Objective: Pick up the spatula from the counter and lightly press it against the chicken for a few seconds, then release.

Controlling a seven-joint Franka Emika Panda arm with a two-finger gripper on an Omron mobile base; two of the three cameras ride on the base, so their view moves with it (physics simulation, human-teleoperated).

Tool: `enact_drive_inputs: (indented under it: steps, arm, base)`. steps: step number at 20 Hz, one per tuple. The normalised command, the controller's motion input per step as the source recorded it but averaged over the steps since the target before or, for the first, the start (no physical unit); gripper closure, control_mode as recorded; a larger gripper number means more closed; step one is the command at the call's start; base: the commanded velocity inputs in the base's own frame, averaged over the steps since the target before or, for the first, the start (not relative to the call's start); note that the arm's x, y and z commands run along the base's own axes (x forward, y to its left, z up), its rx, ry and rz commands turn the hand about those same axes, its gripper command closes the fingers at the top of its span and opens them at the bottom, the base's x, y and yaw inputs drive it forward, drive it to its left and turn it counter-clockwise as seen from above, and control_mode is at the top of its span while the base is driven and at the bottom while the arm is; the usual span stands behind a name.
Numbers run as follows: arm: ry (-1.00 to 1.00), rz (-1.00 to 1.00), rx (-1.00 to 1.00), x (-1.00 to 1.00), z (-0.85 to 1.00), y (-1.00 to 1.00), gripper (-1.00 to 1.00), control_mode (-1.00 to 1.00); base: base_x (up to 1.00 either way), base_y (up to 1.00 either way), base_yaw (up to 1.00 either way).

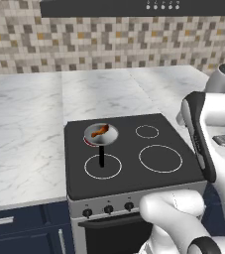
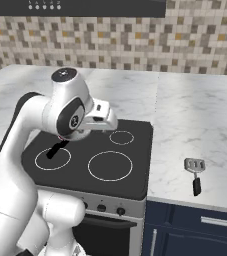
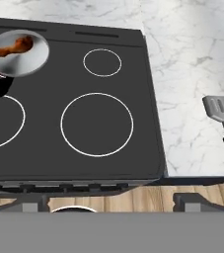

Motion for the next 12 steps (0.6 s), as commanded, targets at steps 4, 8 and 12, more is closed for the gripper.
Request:
enact_drive_inputs:
  steps: [4,8,12]
  arm:
    - [0.00,0.00,-0.03,-0.01,0.00,-0.47,-1.00,-1.00]
    - [0.00,0.00,-0.03,0.00,0.00,-0.45,-1.00,-1.00]
    - [0.00,0.00,-0.01,0.00,0.00,-0.46,-1.00,-1.00]
  base:
    - [0.00,0.00,0.00]
    - [0.00,0.00,0.00]
    - [0.00,0.00,0.00]
